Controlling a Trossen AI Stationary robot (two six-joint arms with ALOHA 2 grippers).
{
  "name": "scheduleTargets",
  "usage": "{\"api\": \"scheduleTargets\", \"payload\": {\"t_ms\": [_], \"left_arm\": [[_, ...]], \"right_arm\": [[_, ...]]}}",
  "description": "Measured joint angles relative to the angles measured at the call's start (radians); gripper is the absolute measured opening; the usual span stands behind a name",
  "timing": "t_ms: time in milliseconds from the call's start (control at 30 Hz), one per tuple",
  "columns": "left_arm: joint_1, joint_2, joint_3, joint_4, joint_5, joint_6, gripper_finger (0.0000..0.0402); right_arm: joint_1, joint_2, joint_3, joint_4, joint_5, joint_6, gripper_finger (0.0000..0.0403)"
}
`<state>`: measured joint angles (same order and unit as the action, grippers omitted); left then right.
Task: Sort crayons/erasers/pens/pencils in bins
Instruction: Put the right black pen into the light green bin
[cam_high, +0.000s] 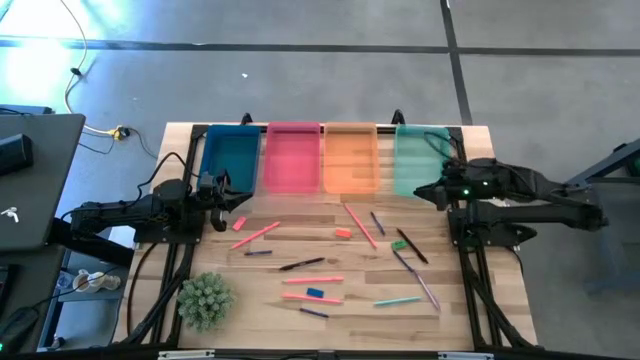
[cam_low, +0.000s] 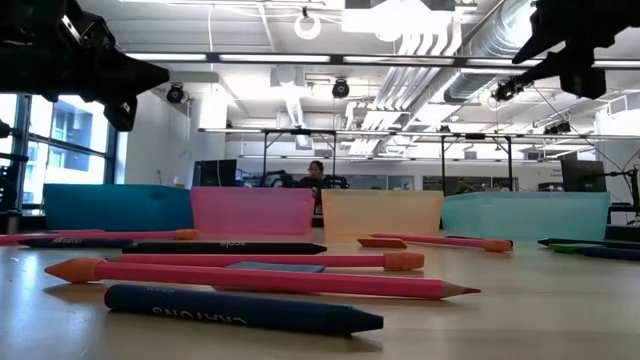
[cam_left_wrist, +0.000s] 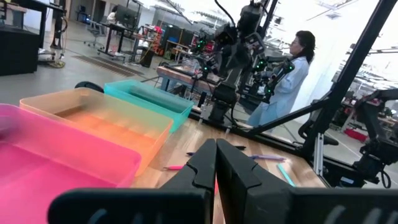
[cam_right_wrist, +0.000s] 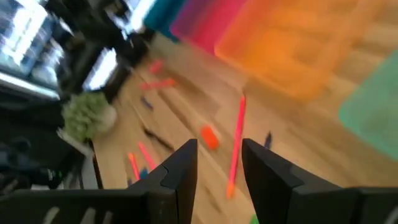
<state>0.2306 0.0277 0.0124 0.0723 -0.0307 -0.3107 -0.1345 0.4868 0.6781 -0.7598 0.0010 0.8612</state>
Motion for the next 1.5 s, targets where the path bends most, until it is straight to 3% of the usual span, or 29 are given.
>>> {"api": "scheduleTargets", "payload": {"t_ms": [233,467,833,1167,1500], "left_arm": [[0.0,0.0,0.0,0.0,0.0,0.0,0.0],[0.0,0.0,0.0,0.0,-0.005,0.0,0.0],[0.0,0.0,0.0,0.0,-0.008,0.0,0.0],[0.0,0.0,0.0,0.0,-0.008,0.0,0.0],[0.0,0.0,0.0,0.0,-0.008,0.0,0.0]], "right_arm": [[0.039,0.175,0.029,-0.1,-0.09,0.025,0.0119],[0.201,0.309,0.028,-0.141,-0.095,0.204,0.0119],[0.428,0.464,0.028,-0.162,0.032,0.376,0.0119],[0.506,0.614,0.028,-0.165,0.055,0.407,0.0119],[0.541,0.762,0.027,-0.164,0.004,0.423,0.0119]]}}
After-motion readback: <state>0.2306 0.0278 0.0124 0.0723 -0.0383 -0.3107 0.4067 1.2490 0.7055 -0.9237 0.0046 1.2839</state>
